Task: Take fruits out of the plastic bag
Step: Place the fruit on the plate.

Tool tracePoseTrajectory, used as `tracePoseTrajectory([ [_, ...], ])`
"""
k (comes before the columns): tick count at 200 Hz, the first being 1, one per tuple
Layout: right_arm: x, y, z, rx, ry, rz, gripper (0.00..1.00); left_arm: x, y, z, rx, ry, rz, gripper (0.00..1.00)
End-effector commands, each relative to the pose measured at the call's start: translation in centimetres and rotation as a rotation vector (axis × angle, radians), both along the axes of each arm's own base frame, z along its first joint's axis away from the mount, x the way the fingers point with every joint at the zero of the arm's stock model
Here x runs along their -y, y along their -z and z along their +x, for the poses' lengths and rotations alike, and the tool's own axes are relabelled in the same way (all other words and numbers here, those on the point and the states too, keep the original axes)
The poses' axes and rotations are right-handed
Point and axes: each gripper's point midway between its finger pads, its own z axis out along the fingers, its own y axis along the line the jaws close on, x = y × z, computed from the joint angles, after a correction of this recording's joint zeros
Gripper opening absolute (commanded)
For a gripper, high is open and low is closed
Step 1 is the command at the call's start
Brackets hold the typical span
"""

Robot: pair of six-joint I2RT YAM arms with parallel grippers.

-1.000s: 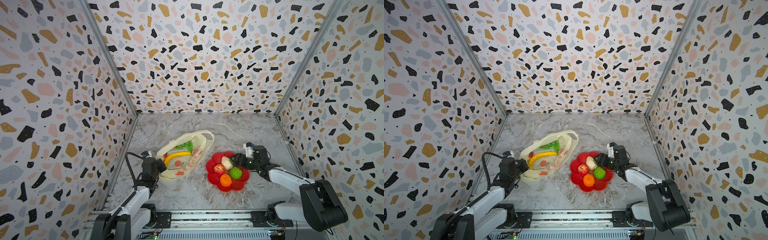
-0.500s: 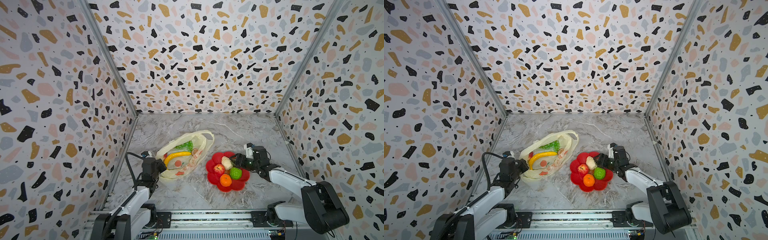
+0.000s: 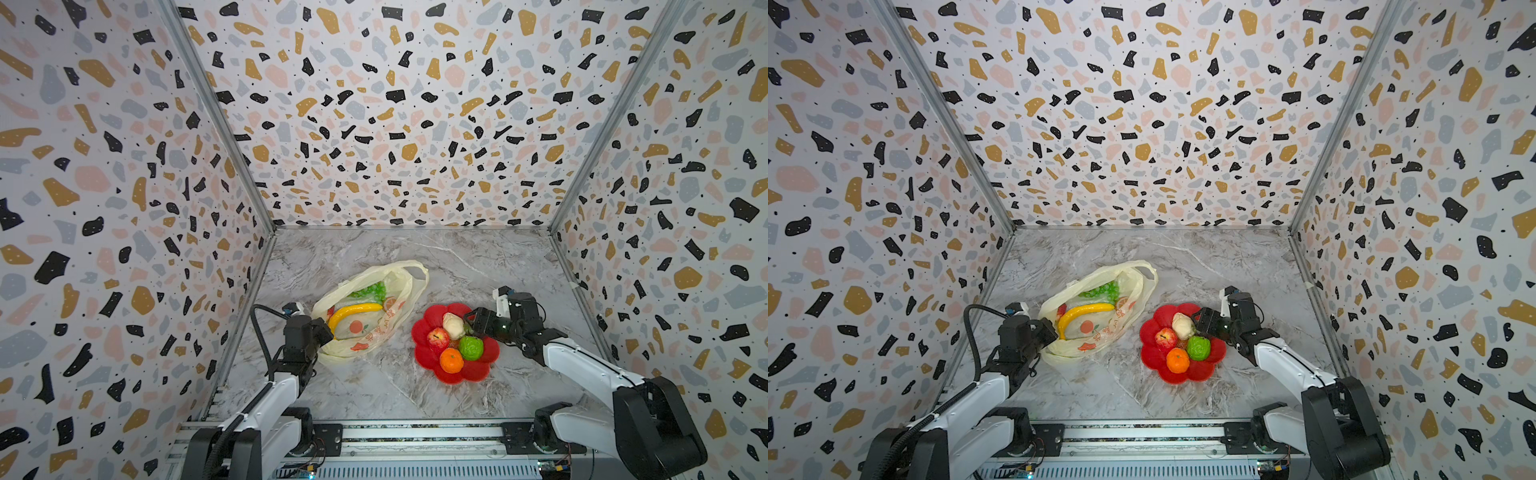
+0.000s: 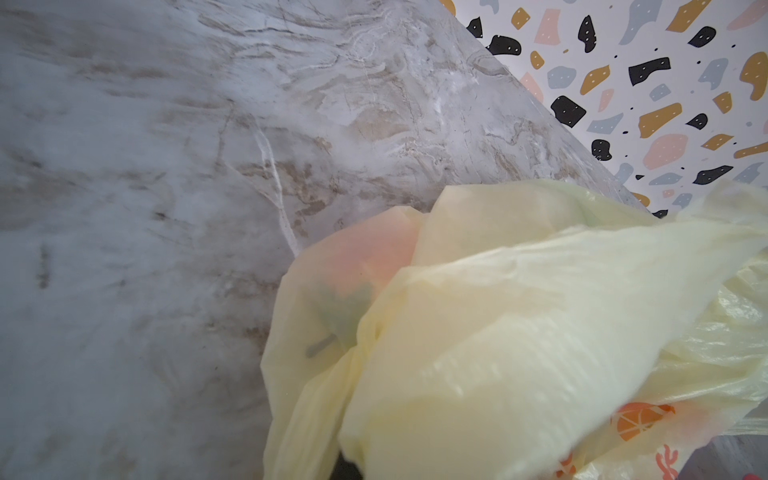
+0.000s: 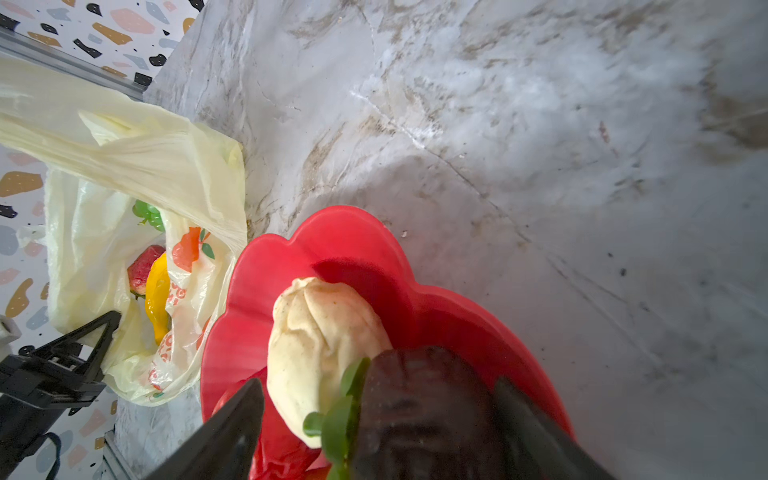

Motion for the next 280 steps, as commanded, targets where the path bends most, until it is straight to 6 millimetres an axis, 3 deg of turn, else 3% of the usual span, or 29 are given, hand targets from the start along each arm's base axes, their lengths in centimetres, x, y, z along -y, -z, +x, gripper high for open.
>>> tracePoseTrajectory([
  [1, 0.6, -1.9, 0.6, 0.046, 0.016, -0.039, 0.86, -0.1, -0.8, 0.3, 0.043, -0.006, 0.002, 0.04],
  [76, 0.9, -3.9, -0.3, 0.097, 0.023, -0.076, 0.74, -0.1, -0.7, 0.3, 0.042, -0.006, 0.003, 0.04],
  [126, -0.3, -2.4, -1.2, 0.059, -0.009, -0.069, 0.69, -0.2, -0.8, 0.3, 0.044, -0.007, 0.003, 0.04],
  [208, -1.7, -0.2, -1.0, 0.020, -0.043, -0.061, 0.65, -0.2, -0.7, 0.3, 0.042, -0.007, 0.003, 0.04],
  [248, -2.1, -0.1, -1.0, 0.015, -0.053, -0.057, 0.67, -0.2, -0.8, 0.3, 0.043, -0.007, 0.003, 0.04],
  [280, -1.9, -1.2, -0.7, 0.045, -0.047, -0.072, 0.70, -0.1, -0.7, 0.3, 0.043, -0.006, 0.004, 0.04],
])
